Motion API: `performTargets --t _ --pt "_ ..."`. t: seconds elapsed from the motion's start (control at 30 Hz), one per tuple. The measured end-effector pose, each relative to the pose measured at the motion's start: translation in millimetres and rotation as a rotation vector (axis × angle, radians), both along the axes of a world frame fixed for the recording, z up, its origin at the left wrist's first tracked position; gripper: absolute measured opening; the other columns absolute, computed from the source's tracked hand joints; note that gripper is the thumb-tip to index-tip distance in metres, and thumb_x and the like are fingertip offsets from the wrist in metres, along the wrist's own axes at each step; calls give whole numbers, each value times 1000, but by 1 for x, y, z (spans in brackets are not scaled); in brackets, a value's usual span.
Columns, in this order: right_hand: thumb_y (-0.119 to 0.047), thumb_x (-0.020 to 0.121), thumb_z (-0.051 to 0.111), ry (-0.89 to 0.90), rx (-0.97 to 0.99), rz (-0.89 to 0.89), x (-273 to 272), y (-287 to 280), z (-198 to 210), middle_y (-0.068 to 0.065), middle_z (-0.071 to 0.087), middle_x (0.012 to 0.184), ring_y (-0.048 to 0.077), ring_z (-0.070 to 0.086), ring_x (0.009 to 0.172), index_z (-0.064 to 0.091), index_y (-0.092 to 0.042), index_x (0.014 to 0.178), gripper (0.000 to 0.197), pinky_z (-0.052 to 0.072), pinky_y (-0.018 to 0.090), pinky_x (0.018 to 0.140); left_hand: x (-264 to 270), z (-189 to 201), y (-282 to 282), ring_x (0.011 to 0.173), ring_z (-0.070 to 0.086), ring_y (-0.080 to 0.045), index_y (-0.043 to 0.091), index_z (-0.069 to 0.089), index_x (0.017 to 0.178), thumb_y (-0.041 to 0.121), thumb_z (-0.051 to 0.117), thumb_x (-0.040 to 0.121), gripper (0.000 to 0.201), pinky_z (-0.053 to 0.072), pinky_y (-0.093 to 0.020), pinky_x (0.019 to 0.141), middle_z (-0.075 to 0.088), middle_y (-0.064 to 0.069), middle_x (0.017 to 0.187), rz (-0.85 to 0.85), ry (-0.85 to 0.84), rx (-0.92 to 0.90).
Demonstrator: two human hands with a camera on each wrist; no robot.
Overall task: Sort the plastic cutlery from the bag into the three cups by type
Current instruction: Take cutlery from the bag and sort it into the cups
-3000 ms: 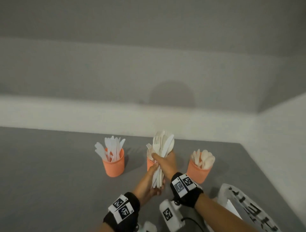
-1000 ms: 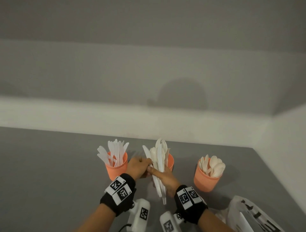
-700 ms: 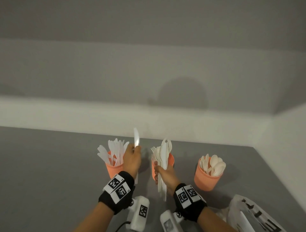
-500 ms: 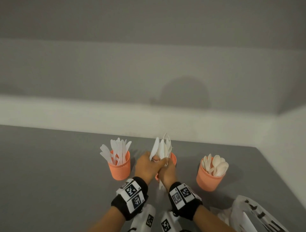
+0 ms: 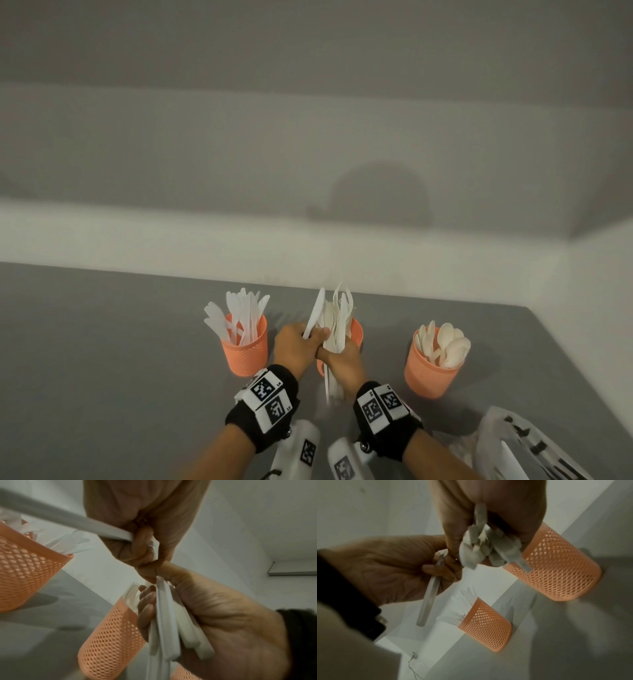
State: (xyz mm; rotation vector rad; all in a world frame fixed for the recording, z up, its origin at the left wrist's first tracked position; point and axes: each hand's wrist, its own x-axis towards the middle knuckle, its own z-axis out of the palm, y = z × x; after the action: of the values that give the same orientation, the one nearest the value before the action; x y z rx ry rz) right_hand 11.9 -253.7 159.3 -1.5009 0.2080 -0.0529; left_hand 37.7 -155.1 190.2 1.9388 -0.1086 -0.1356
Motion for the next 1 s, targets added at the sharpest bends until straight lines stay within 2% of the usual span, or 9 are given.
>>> performTargets --t 0.17,0.23,0.37,0.47,0.63,0.77,0.87,0.93,1.0 --pt "-15 84 68 21 111 12 3 -2 -4 0 67 100 4 65 83 39 -13 137 61 51 13 65 9 6 -1 59 56 -15 15 56 62 19 62 87 26 45 -23 59 59 0 61 3 18 -9" --pt "-20 83 68 28 130 28 2 -2 0 -3 65 86 2 62 71 48 -12 130 52 50 14 61 12 10 0 62 56 -18 14 51 64 20 58 89 27 44 -25 60 60 -5 66 39 11 7" --pt "-45 62 72 95 171 62 1 1 5 -5 55 58 6 51 43 60 -16 101 50 44 23 45 20 19 4 66 56 -26 6 48 83 23 43 95 22 47 -35 63 56 -14 72 141 -8 -110" --pt "-36 75 72 134 224 62 -2 0 8 1 48 54 11 46 41 56 -13 88 31 43 25 44 32 20 13 62 51 -42 3 46 89 22 37 93 21 47 -46 64 42 -14 61 249 -41 -198" --pt "-36 82 64 264 422 144 -9 -1 10 -2 44 49 10 44 41 56 -14 92 25 49 26 50 21 21 29 35 29 -9 14 45 81 19 42 95 15 27 -19 37 32 1 50 118 137 -413" --pt "-50 72 61 267 371 292 -15 4 22 -6 37 43 7 37 36 51 -18 78 34 41 22 46 6 9 40 39 22 -7 18 49 67 51 57 84 38 18 -18 39 36 5 49 -121 242 -351" --pt "-44 82 55 314 356 490 -17 8 27 -7 37 36 3 37 32 49 -18 76 27 39 17 42 -4 11 41 42 36 -9 21 61 60 71 58 69 50 28 -19 47 52 -1 55 -346 275 -312" --pt "-31 90 48 348 383 614 -18 10 30 -8 38 35 2 37 30 56 -16 82 19 36 15 40 -6 16 39 57 59 -13 18 71 78 56 58 80 40 43 -20 58 69 -8 76 -371 295 -348" --pt "-23 89 43 386 418 691 -19 9 31 -8 38 34 2 36 30 59 -20 67 27 35 14 38 -6 20 38 61 63 -10 1 68 98 33 56 88 36 46 -15 53 68 -15 91 -340 290 -404"
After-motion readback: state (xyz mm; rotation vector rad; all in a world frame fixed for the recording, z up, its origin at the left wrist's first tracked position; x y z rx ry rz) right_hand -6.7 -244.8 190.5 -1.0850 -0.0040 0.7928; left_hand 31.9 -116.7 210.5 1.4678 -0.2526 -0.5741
